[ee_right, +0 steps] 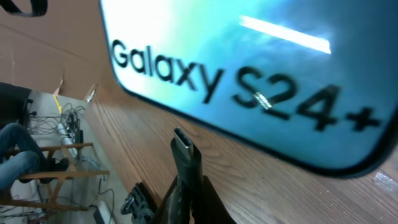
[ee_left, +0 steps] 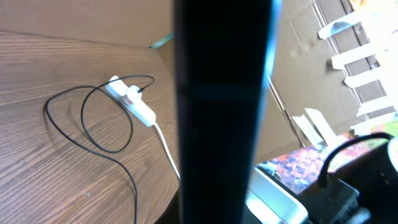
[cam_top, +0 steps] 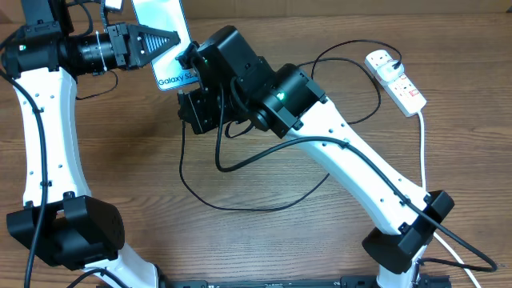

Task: Plug charger to phone and switch on socket

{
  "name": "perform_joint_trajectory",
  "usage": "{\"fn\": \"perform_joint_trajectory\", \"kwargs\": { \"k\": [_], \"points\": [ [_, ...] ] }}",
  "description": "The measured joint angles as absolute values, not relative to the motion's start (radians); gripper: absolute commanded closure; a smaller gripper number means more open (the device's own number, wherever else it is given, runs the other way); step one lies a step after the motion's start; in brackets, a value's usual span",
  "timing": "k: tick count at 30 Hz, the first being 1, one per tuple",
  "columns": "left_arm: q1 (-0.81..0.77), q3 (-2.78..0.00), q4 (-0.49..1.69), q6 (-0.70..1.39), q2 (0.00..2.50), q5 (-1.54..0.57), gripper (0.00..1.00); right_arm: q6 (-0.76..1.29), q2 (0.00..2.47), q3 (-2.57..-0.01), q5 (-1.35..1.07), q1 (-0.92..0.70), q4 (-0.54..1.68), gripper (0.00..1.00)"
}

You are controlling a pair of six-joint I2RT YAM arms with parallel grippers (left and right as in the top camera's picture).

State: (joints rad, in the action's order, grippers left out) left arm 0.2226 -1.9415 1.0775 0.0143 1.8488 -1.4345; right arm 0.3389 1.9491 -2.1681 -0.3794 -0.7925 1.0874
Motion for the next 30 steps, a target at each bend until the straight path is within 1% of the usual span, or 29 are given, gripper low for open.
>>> {"fn": "perform_joint_trajectory", "kwargs": {
  "k": [9, 30],
  "points": [
    [0.223, -1.942, 1.078, 0.0, 1.849, -1.462, 0.96, 0.321, 1.949, -2.168, -0.413, -0.768, 1.089, 0.96],
    [0.223, -1.942, 1.074, -0.004, 1.849, -1.51, 0.96, 0.313, 1.949, -2.168, -0.441, -0.767, 1.082, 0.96]
  ]
}}
